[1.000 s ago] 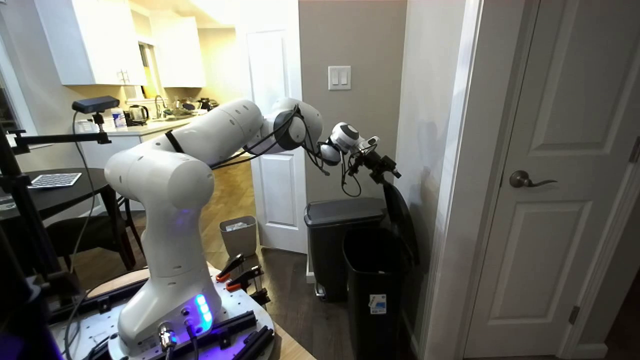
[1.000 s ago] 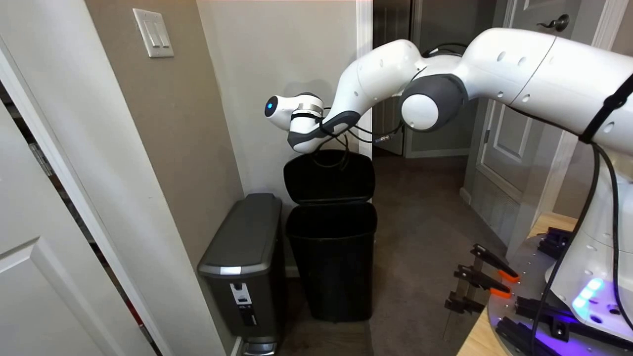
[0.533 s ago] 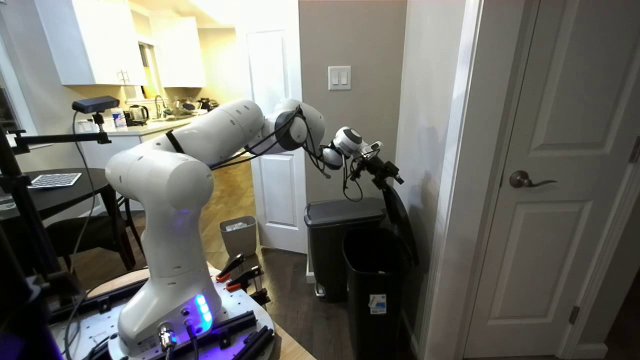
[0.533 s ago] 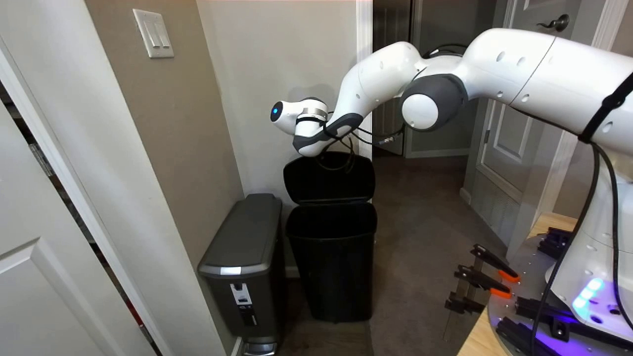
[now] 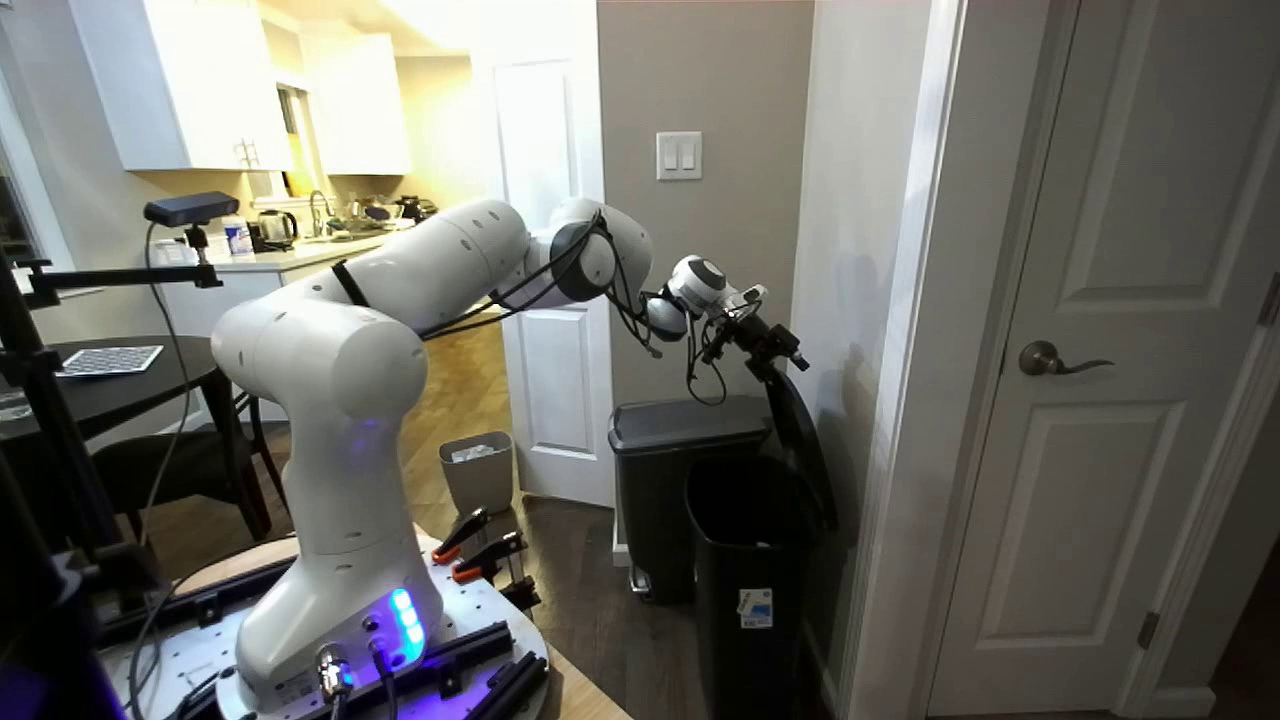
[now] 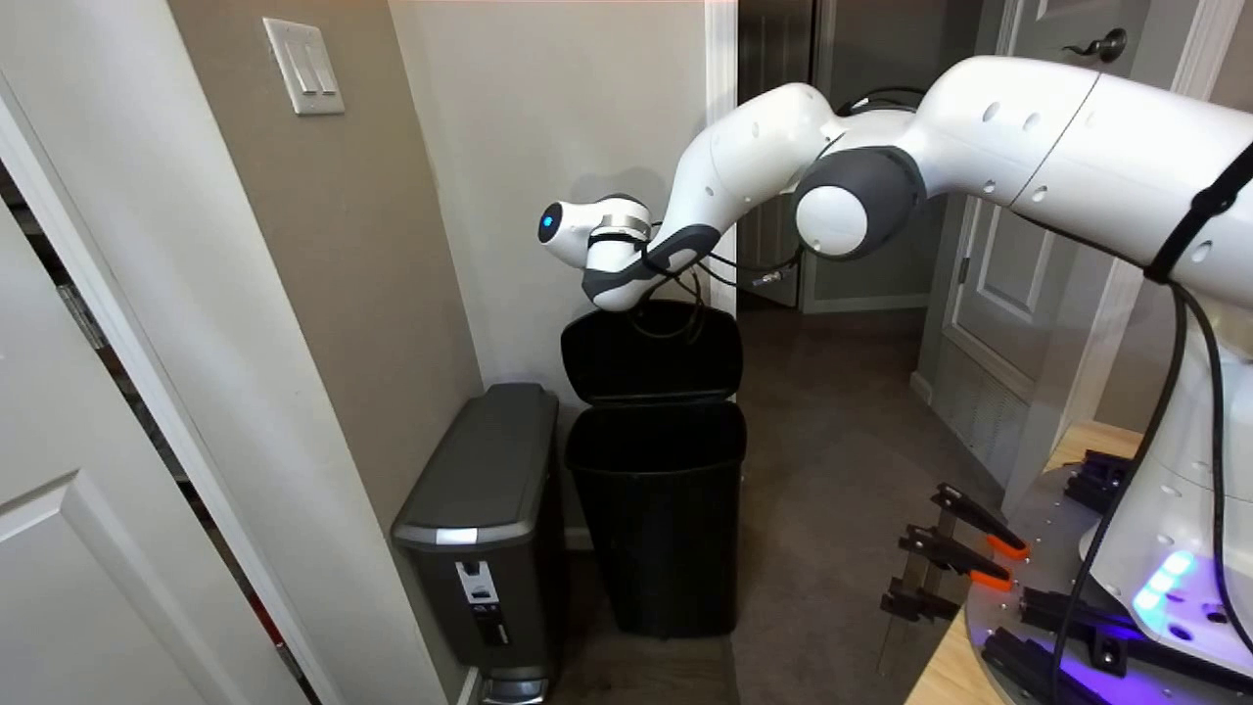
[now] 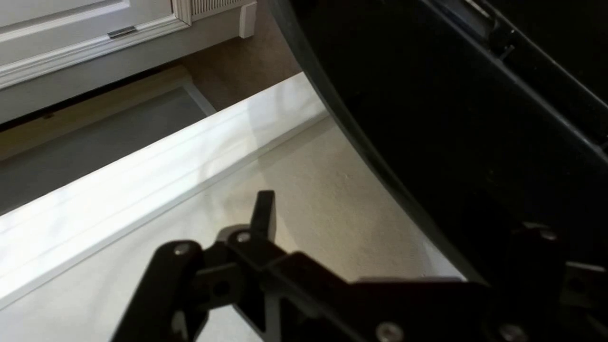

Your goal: Fully open the black bin

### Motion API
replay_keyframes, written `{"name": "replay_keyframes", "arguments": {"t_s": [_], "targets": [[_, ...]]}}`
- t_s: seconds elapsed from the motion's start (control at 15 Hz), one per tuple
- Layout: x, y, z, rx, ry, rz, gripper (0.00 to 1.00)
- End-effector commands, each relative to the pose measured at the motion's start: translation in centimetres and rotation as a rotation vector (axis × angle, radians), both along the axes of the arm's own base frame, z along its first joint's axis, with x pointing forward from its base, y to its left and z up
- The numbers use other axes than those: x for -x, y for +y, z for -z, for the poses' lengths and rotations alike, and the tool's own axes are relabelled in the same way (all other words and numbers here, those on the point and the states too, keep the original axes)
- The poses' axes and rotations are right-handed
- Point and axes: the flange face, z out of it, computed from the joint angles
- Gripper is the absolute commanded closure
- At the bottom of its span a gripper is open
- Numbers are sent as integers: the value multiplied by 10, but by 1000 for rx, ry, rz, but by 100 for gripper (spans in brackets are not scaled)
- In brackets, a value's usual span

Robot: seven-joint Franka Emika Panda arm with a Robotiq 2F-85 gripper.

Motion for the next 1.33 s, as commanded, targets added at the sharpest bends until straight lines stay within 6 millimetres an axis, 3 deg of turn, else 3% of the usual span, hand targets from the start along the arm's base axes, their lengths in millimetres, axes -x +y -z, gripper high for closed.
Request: {"name": "replay_keyframes", "arguments": {"t_s": [0.0,0.4,0.67,1.07,1.27], "targets": [[0,0,0,0,0,0,0],[-7,-14,-26,-32,-59,30,0],[-13,-35,-49,-124,-102,79,0],[-15,-91,-73,-331,-169,231,0],[-10,-145,-83,-413,-217,340,0]]}}
